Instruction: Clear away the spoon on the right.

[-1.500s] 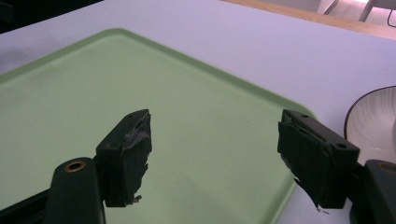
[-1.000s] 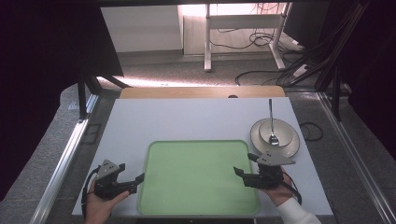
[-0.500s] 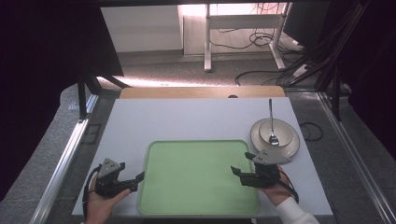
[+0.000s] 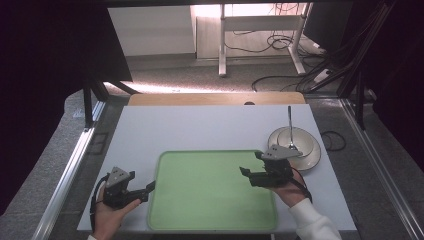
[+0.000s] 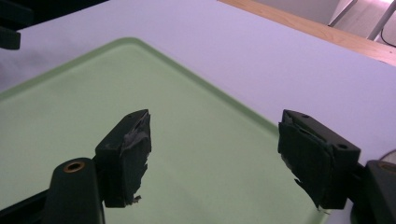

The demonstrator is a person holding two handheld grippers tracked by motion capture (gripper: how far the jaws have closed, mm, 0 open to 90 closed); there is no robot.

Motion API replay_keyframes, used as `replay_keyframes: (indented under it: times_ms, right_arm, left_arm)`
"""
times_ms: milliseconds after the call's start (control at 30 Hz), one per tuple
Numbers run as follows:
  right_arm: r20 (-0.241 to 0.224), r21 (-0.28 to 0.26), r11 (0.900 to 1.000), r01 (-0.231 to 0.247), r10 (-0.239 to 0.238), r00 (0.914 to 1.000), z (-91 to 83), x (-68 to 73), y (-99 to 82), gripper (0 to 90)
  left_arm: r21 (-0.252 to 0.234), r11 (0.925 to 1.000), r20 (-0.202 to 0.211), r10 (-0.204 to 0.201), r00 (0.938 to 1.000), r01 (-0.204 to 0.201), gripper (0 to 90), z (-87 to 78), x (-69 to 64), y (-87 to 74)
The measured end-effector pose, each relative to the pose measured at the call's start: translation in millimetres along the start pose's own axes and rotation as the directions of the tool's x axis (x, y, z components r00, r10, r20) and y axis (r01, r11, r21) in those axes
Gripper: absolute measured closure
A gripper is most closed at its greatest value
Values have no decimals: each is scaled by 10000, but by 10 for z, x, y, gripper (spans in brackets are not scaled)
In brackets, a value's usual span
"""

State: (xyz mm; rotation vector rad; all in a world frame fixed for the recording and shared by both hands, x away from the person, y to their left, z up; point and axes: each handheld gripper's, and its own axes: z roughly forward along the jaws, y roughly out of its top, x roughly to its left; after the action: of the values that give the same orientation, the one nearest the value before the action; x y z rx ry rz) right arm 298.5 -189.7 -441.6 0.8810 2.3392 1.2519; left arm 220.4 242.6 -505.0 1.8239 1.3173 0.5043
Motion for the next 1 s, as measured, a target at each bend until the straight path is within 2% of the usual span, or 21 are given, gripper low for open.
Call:
replay_keyframes:
  times_ms: [300, 367, 533, 667, 833, 1000]
  right_arm:
    - [-168, -128, 9997, -227, 225, 9996, 106, -69, 221, 289]
    - [-225, -283, 9979, -582, 576, 9981, 145, -160, 277, 293]
    - [-201, -420, 9939, -1015, 1007, 9947, 168, -275, 305, 297]
    - [0, -546, 9910, -1225, 1227, 9924, 155, -380, 342, 299]
    - [277, -453, 9909, -1269, 1282, 9914, 133, -464, 341, 299]
    - [446, -483, 9904, -1295, 1317, 9903, 104, -515, 359, 301]
  left_arm:
    - [21, 9999, 1, 144, 9999, -144, 160, -1, 8, 4]
    - [20, 9999, -33, 144, 9999, -144, 160, -9, 12, 6]
    - [47, 9999, -70, 131, 9999, -131, 162, -1, 8, -3]
    - [138, 9996, -156, 257, 9995, -255, 162, 25, 3, 3]
    - [140, 9992, -233, 366, 9991, -362, 162, 26, -3, -5]
    - [74, 9995, -258, 316, 9992, -314, 162, 5, 1, -5]
